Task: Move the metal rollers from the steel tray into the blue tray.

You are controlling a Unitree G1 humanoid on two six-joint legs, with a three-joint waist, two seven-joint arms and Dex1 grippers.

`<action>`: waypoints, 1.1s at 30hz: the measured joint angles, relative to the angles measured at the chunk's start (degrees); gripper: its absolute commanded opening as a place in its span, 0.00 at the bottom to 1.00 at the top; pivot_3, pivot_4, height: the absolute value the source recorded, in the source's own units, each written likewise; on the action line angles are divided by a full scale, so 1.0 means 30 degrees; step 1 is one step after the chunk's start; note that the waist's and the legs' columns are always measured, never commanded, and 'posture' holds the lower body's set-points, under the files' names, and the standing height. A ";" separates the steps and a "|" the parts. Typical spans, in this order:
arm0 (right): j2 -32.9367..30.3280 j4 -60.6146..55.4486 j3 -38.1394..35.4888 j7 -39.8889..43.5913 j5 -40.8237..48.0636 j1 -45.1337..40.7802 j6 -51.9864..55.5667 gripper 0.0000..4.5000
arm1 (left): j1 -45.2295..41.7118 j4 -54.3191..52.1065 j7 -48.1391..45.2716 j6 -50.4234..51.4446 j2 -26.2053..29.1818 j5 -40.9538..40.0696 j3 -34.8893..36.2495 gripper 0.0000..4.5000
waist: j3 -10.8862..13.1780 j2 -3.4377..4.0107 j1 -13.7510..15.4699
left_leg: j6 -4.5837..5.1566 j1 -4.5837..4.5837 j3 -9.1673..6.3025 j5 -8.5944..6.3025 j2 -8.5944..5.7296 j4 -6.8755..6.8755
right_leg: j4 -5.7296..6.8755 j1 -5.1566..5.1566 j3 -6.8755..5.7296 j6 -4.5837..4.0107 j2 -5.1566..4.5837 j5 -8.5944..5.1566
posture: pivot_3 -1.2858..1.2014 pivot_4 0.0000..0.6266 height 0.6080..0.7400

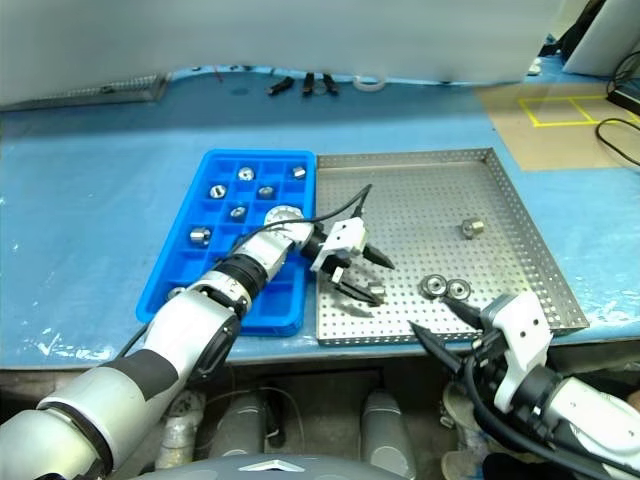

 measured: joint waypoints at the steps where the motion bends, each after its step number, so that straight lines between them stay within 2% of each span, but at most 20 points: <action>1: -0.0049 -0.0263 0.0091 -0.0014 0.0226 0.0476 -0.0083 0.75 | 0.0001 0.0140 -0.0030 -0.0172 -0.0035 0.0147 -0.0152 0.79 | 0.0003 -0.0006 -0.0095 | -0.0001 -0.0001 -0.0001 0.0000 0.0000 0.0001 | -0.0002 -0.0001 -0.0001 0.0074 -0.0001 -0.0044 | 0.28 0.24 1.00; 6: -0.0266 -0.0415 0.1218 -0.0429 -0.0215 0.2355 -0.1095 0.75 | -0.0041 0.0858 0.0030 -0.0780 0.0147 0.0929 -0.0574 0.79 | 0.0003 -0.0007 -0.0434 | -0.0002 -0.0021 -0.0002 -0.0002 -0.0014 -0.0002 | -0.0017 -0.0029 -0.0007 0.0135 -0.0023 -0.0080 | 0.27 0.24 1.00; 13: 0.0427 0.1000 0.1835 -0.0119 -0.2881 0.3191 -0.3377 0.75 | -0.0057 0.1286 0.1681 -0.1017 0.0068 0.2205 -0.1058 0.79 | 0.0002 -0.0011 -0.0728 | 0.0068 -0.0085 0.0010 -0.0051 -0.0102 0.0002 | -0.0037 -0.0056 -0.0032 0.0083 -0.0132 -0.0048 | 0.27 0.24 1.00; 19: 0.0902 0.1528 0.2304 0.0191 -0.3934 0.3552 -0.4612 0.75 | -0.0020 0.1561 0.3031 -0.1222 0.0000 0.3006 -0.1353 0.79 | 0.0001 -0.0008 -0.0987 | 0.0063 -0.0081 0.0008 -0.0057 -0.0094 0.0001 | -0.0036 -0.0052 -0.0044 0.0107 -0.0128 -0.0062 | 0.27 0.24 1.00; 22: 0.0943 0.1570 0.2325 0.0380 -0.4193 0.3774 -0.4959 0.75 | 0.0121 0.1565 0.3086 -0.1375 -0.0007 0.3087 -0.1387 0.66 | 0.0001 -0.0010 -0.1177 | 0.0066 -0.0076 0.0007 -0.0058 -0.0099 0.0003 | -0.0038 -0.0039 -0.0044 0.0107 -0.0132 -0.0062 | 0.27 0.24 1.00; 25: 0.0936 0.1635 0.2465 0.0372 -0.4470 0.3654 -0.4996 0.75 | 0.0242 0.1563 0.3090 -0.1571 0.0005 0.3180 -0.1453 0.45 | -0.0002 -0.0012 -0.1228 | 0.0066 -0.0044 0.0002 -0.0058 -0.0097 0.0009 | -0.0038 0.0000 -0.0047 0.0130 -0.0131 -0.0076 | 0.27 0.24 1.00; 26: 0.0930 0.1636 0.2543 0.0337 -0.4565 0.3499 -0.4982 0.75 | 0.0268 0.1563 0.3253 -0.1617 0.0019 0.3234 -0.1500 0.42 | -0.0005 -0.0013 -0.1241 | 0.0066 -0.0035 0.0002 -0.0058 -0.0097 0.0013 | -0.0037 0.0012 -0.0047 0.0141 -0.0130 -0.0083 | 0.27 0.24 1.00; 33: 0.0715 0.1630 0.3377 -0.0152 -0.4698 0.1906 -0.4162 0.75 | 0.0331 0.1563 0.3578 -0.1708 0.0117 0.3278 -0.1522 0.42 | -0.0023 -0.0035 -0.1252 | 0.0067 -0.0023 -0.0002 -0.0057 -0.0094 0.0048 | -0.0035 0.0043 -0.0046 0.0105 -0.0133 -0.0060 | 0.28 0.24 1.00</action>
